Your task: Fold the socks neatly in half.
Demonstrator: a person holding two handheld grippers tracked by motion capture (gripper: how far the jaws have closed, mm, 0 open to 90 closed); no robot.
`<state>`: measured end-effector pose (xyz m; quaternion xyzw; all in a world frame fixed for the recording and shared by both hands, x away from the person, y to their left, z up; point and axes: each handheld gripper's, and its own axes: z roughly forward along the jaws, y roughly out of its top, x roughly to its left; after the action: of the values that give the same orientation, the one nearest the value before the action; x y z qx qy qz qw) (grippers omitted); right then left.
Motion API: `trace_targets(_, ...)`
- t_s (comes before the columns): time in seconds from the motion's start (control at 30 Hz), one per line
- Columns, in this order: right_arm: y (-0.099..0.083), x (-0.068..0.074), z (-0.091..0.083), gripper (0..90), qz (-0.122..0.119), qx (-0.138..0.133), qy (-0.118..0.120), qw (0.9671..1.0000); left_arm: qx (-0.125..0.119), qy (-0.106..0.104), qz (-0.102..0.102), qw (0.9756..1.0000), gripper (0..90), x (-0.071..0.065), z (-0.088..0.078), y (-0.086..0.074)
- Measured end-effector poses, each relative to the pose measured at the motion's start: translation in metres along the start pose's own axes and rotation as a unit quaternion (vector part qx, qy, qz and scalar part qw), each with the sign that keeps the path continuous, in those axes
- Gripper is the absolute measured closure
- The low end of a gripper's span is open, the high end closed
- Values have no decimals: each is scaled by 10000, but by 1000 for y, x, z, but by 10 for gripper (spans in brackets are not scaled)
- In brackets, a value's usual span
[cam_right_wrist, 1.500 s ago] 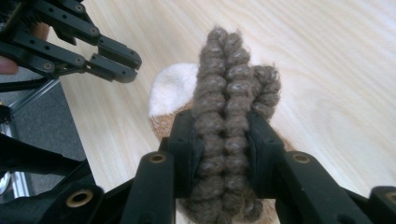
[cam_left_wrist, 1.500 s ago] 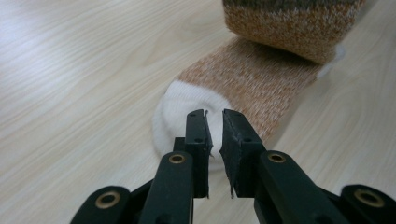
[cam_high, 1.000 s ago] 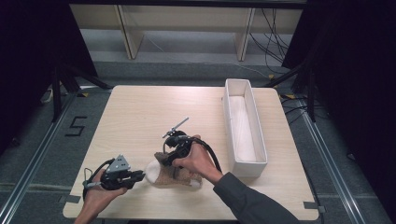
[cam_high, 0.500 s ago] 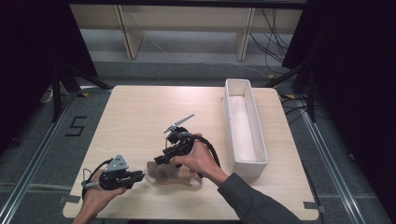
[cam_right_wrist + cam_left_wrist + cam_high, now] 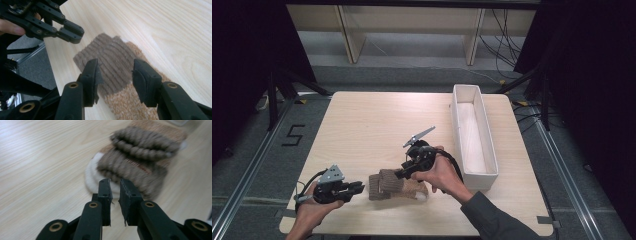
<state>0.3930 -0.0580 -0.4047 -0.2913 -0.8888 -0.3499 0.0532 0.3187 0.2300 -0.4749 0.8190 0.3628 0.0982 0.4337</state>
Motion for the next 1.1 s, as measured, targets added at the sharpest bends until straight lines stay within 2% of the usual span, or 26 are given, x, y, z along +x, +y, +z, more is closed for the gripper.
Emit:
trace_targets(0.07, -4, 2, 0, 563, -37, 36, 59, 10000, -91, -98, -46, 9999, 762, -3, 3, 2)
trace_targets(0.1, -6, 4, 1, 562, -65, 44, 33, 10000, -120, -64, -79, 9999, 761, -4, 4, 3)
trace_targets(0.2, -11, 7, 7, 541, -110, 196, 18, 9997, -91, -166, -97, 9998, 755, -6, 8, 6)
trace_targets(0.23, -12, 8, 9, 534, -193, 187, -10, 9996, -63, -188, -147, 9997, 755, -6, 11, 7)
trace_targets(0.3, -14, 12, 15, 522, -220, 204, 70, 9995, 154, -129, -56, 9998, 749, -4, 16, 7)
trace_targets(0.33, -16, 13, 19, 512, -308, 247, 99, 9992, 92, -143, -173, 9997, 746, -4, 20, 7)
trace_targets(0.37, -17, 15, 24, 507, -346, 310, 81, 9989, 105, -176, -152, 9997, 744, -2, 22, 7)
trace_targets(0.4, -18, 17, 29, 496, -393, 392, 9, 9985, 71, -151, -215, 9996, 743, -1, 23, 8)
trace_targets(0.43, -19, 19, 33, 486, -553, 438, -56, 9975, 143, -190, -163, 9996, 743, 1, 23, 9)
trace_targets(0.47, -19, 22, 36, 476, -529, 493, -206, 9972, 83, -188, -192, 9996, 744, 1, 25, 10)
trace_targets(0.6, -20, 24, 50, 468, -683, 654, -365, 9949, 238, -79, -190, 9995, 737, 7, 30, 12)
trace_targets(0.63, -21, 24, 52, 472, -746, 701, -435, 9938, 180, -46, -297, 9994, 732, 7, 31, 12)
trace_targets(0.67, -22, 24, 56, 476, -770, 730, -450, 9933, 164, -48, -296, 9994, 724, 8, 31, 13)
trace_targets(0.7, -24, 22, 59, 488, -829, 728, -463, 9928, 186, -4, -190, 9996, 711, 9, 29, 14)
trace_targets(0.73, -28, 19, 62, 531, -845, 716, -492, 9926, 103, 41, -268, 9996, 709, 8, 28, 15)
trace_targets(0.77, -28, 19, 62, 531, -845, 716, -492, 9926, 210, 152, -96, 9996, 709, 9, 24, 16)
trace_targets(0.8, -29, 17, 62, 555, -846, 659, -488, 9930, 206, 221, -70, 9995, 711, 9, 23, 16)
trace_targets(0.87, -29, 16, 61, 621, -897, 657, -513, 9925, 212, 195, -103, 9995, 713, 9, 24, 16)
trace_targets(0.97, -30, 15, 59, 729, -1030, 630, -523, 9913, 373, 125, -83, 9992, 729, 11, 30, 16)
trace_targets(1.03, -30, 15, 58, 798, -1103, 584, -503, 9909, 426, 93, -17, 9990, 781, 12, 34, 16)
trace_targets(1.1, -29, 14, 55, 827, -1129, 484, -446, 9914, 441, 115, 41, 9990, 855, 13, 35, 17)
